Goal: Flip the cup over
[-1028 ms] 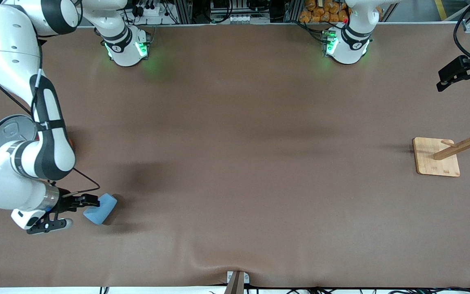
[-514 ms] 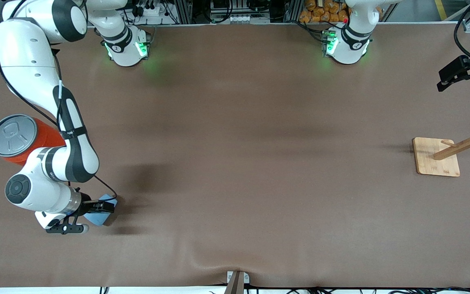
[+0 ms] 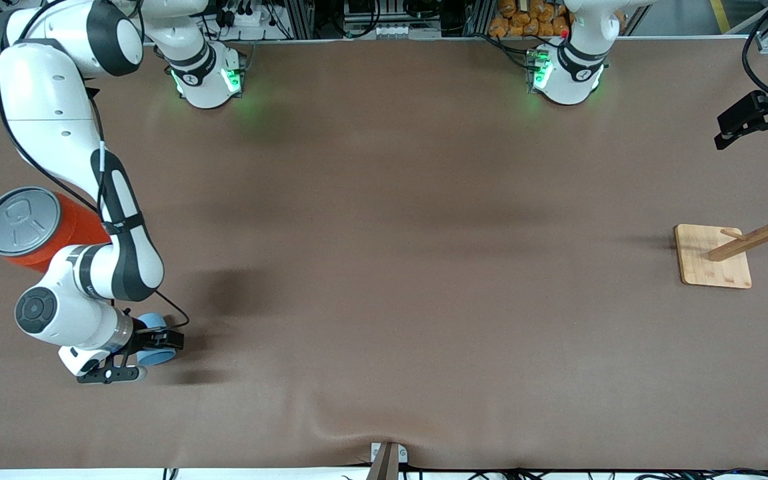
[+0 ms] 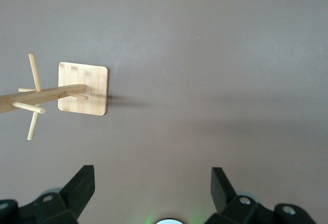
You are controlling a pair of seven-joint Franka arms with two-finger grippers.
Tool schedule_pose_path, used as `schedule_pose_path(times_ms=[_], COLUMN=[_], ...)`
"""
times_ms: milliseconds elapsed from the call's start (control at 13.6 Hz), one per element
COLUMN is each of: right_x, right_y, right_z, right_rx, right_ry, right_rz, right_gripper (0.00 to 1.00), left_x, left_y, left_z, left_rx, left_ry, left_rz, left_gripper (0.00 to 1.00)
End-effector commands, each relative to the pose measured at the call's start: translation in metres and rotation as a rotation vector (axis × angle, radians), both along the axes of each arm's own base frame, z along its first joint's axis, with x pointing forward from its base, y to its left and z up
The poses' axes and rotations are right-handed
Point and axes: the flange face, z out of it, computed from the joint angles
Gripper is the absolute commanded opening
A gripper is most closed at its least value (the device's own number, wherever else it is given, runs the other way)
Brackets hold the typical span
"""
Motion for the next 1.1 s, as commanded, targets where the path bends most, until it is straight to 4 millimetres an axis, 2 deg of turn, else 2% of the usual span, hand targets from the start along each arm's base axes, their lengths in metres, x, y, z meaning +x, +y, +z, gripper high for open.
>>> schedule_pose_path(times_ms=[0, 294, 588, 735, 1028], right_x=[-0.003, -0.004, -0.004, -0.005, -0.01], right_y=[-0.013, -0.044, -0.044, -0.047, -0.051], right_z=[-0.007, -0.005, -0.002, -0.005, -0.015], right_rx=[-0.002, -0.01, -0.008, -0.008, -0.006], right_ry=[0.008, -0.002, 0.006, 0.01, 0.026], right_rz=[0.064, 0.17, 0.19, 0.197, 0.214], right_gripper=[0.73, 0.75, 0.93, 0.97, 0.97], left_x=[0.002, 0.001, -0.001, -0.001, -0.001], left_y=[0.002, 0.003, 0.002, 0.001, 0.001], left_z=[0.004, 0.005, 0.008, 0.007, 0.008], left_rx=[-0.001, 0.0, 0.001, -0.001, -0.001], left_ry=[-0.004, -0.007, -0.012, -0.01, -0.012], left_rz=[-0.013, -0.013, -0.014, -0.013, -0.014], left_gripper=[1.0, 1.0, 1.0, 1.0, 1.0])
